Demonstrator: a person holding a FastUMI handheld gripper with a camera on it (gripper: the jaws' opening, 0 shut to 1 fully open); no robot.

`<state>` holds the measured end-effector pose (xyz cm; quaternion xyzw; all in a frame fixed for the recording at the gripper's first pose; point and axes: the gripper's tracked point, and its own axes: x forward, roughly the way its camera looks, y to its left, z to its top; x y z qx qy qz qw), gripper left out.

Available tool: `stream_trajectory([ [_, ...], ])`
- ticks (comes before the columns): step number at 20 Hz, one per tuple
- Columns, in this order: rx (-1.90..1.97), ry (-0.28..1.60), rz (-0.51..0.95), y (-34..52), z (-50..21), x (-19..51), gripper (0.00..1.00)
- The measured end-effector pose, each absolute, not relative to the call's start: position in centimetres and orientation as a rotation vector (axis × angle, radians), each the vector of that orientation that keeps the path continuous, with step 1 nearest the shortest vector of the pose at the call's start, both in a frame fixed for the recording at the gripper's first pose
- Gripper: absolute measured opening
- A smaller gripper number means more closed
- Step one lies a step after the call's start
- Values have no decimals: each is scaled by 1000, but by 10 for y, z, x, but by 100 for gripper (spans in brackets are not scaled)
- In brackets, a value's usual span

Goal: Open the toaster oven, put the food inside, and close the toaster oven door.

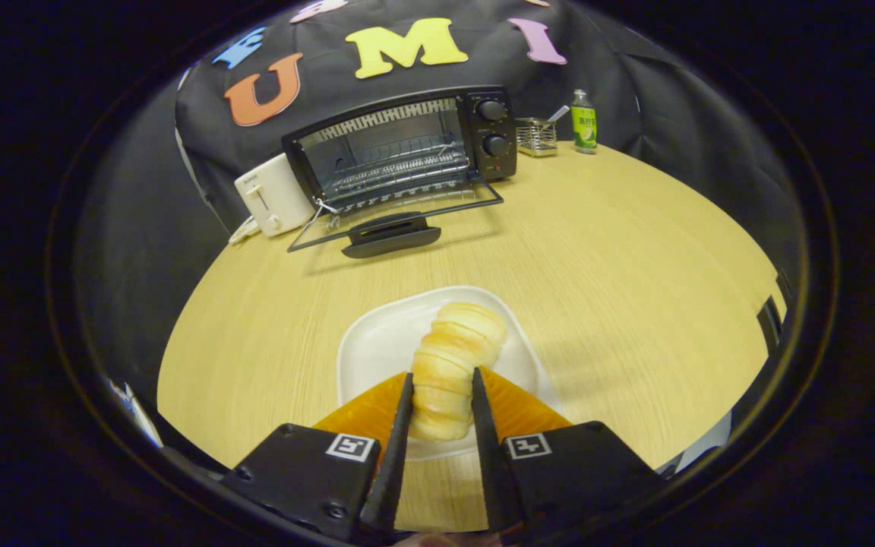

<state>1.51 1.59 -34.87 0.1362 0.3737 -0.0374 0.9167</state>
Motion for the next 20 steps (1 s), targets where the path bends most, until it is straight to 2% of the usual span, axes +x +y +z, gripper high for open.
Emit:
stream_trajectory([
  [2, 281, 764, -76, 15, -348, 15, 41],
  [8, 293, 685, -64, 12, -320, 21, 31],
  [15, 306, 605, -24, 12, -275, 45, 29],
  [20, 330, 496, 4, 11, -233, 97, 29],
])
